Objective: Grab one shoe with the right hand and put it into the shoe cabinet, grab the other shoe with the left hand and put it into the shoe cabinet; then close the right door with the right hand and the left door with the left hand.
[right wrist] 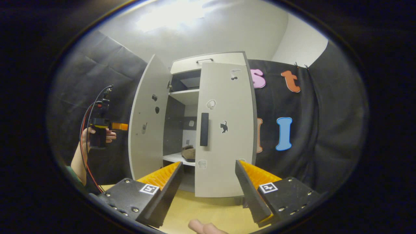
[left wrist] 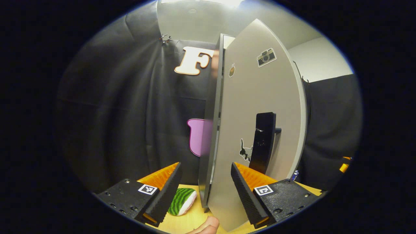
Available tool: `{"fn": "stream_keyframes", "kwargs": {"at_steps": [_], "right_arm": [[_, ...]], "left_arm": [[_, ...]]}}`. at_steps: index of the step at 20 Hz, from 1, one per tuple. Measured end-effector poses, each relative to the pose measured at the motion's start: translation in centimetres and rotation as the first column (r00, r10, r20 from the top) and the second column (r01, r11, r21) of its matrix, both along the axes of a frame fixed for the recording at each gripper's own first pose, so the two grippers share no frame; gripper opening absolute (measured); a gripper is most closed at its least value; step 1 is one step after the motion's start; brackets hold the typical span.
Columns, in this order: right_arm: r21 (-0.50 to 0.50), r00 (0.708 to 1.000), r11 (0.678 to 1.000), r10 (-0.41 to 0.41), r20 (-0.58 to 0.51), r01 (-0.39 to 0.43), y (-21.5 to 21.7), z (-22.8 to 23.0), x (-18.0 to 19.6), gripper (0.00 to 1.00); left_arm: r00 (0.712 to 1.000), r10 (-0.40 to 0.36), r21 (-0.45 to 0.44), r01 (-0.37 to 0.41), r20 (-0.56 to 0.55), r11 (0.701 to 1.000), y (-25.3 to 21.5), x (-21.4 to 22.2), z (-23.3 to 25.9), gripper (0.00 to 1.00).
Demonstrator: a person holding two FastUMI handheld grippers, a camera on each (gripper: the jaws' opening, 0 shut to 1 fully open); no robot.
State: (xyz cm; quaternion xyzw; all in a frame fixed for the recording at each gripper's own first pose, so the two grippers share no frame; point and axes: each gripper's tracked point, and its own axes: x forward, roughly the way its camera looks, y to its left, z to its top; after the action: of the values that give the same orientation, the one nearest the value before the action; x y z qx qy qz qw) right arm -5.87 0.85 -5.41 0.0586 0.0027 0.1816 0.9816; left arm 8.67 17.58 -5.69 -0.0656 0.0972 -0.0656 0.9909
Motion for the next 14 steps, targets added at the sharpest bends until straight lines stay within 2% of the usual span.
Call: {"fn": "stream_keyframes", "kwargs": {"at_steps": [4, 9, 13, 14], "right_arm": [[0.021, 1.0, 1.0, -0.014, 0.006, 0.013, -0.3, 0.2, -0.2, 0.94], [0.03, 0.999, 0.999, -0.039, 0.023, 0.038, -0.7, 0.5, -0.7, 0.94], [0.01, 0.989, 0.99, -0.143, 0.044, 0.143, -2.1, 0.5, -0.2, 0.96], [-0.001, 0.985, 0.987, -0.162, 0.056, 0.163, -2.3, 0.6, -0.3, 0.94]], "left_arm": [[0.999, 0.04, 0.04, -0.04, 0.008, 0.998, -0.3, -0.2, 0.1, 0.93], [0.999, 0.037, 0.058, -0.037, -0.01, 0.998, -1.0, 0.1, 0.1, 0.93], [1.0, 0.024, 0.054, -0.023, -0.013, 0.998, -3.8, -0.3, -0.1, 0.93], [0.999, 0.031, 0.068, -0.029, -0.025, 0.997, -4.2, -0.4, -0.4, 0.93]]}}
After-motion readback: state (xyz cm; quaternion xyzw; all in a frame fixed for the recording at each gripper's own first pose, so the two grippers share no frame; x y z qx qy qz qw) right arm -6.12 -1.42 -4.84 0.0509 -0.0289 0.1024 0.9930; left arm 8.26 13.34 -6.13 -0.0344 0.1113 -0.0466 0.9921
